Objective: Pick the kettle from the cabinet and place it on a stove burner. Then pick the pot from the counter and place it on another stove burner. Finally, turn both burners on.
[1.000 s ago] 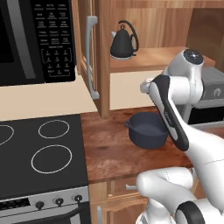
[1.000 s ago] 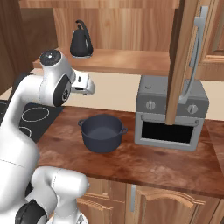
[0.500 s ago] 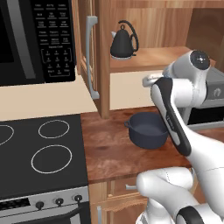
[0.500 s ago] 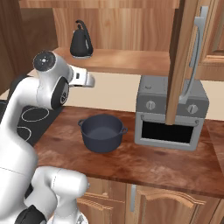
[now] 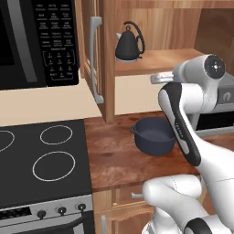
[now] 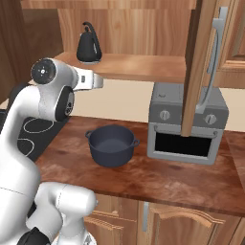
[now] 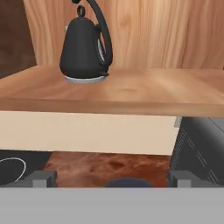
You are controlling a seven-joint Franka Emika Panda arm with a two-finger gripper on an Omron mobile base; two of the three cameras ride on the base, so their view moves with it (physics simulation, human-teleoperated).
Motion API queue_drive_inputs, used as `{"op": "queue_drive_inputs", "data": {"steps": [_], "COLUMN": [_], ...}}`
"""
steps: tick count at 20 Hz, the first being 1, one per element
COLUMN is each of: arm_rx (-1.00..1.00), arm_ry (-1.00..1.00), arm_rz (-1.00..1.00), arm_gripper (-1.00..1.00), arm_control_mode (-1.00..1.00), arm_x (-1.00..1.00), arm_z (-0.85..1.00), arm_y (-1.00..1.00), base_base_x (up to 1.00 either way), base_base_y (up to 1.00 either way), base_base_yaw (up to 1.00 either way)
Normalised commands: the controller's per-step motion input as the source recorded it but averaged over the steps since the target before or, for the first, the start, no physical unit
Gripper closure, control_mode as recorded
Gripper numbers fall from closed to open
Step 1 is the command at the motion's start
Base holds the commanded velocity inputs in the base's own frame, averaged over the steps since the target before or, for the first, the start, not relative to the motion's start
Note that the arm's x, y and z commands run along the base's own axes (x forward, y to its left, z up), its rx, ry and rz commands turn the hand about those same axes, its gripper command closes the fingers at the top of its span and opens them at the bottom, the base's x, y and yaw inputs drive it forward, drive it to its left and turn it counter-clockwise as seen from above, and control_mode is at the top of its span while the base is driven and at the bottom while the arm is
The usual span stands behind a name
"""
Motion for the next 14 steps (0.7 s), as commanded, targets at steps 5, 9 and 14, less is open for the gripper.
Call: {"op": "queue_drive_inputs", "data": {"steps": [5,9,14], "arm_rx": [-0.01,0.00,0.00], "arm_ry": [-0.14,-0.13,-0.09], "arm_rz": [0.00,0.00,0.00], "arm_gripper": [-1.00,-1.00,-1.00], "arm_control_mode": [-1.00,-1.00,-1.00], "arm_x": [0.00,0.00,0.00], "arm_z": [0.31,0.31,0.29], "arm_y": [-0.01,0.00,0.00], "base_base_x": [0.00,0.00,0.00], "base_base_y": [0.00,0.00,0.00], "base_base_yaw": [0.00,0.00,0.00]}}
